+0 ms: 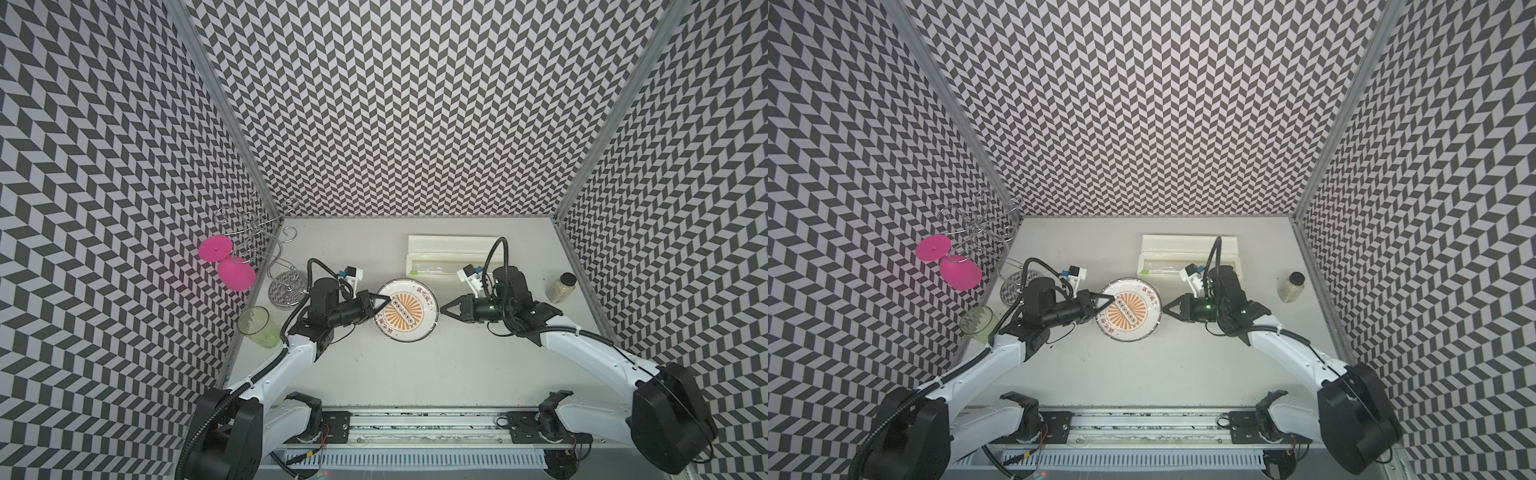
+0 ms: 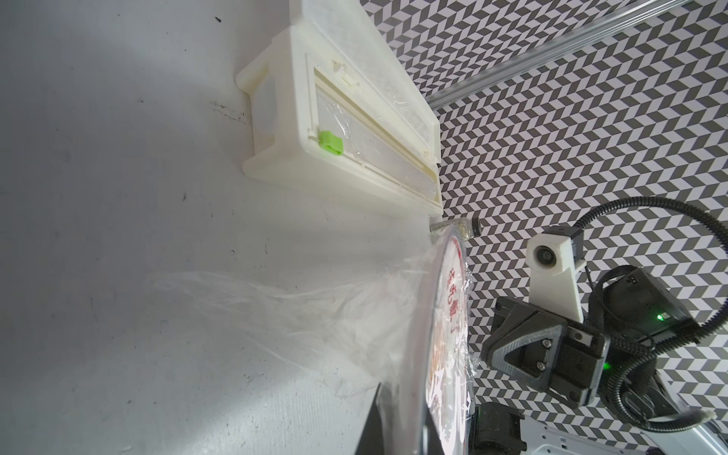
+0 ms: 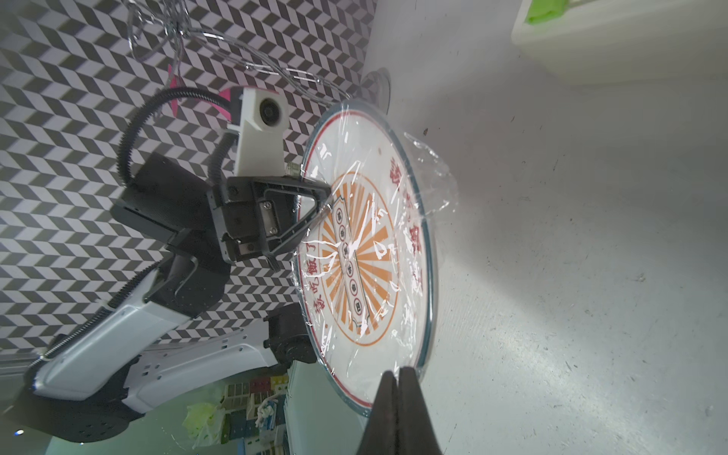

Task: Wrap the plate with plastic wrap
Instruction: Cover the plate with plastic wrap.

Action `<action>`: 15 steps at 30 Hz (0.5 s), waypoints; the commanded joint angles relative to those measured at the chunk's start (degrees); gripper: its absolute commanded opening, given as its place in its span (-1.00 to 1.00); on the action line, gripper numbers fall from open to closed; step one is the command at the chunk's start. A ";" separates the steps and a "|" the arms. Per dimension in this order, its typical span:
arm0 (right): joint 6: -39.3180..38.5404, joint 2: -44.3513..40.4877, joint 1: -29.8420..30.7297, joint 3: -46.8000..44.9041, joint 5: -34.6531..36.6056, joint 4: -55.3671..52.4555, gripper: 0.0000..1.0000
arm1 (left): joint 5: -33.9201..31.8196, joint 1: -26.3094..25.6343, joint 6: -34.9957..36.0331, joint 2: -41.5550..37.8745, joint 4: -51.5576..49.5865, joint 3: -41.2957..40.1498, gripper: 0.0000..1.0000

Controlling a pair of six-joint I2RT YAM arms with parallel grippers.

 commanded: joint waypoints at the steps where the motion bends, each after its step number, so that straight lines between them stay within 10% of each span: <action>1: 9.62 -3.65 -2.06 -5.45 -0.89 14.44 -1.00 | 0.55 0.43 -2.07 -2.02 1.14 -1.07 -1.00; 8: 5.85 -0.80 -1.16 -4.19 0.30 8.17 -0.93 | 0.29 0.30 -1.01 -1.59 -0.27 0.03 -1.00; 15: -11.70 4.50 3.24 11.98 15.52 -16.83 0.14 | -3.35 -1.56 4.39 -1.17 -6.77 2.94 -1.00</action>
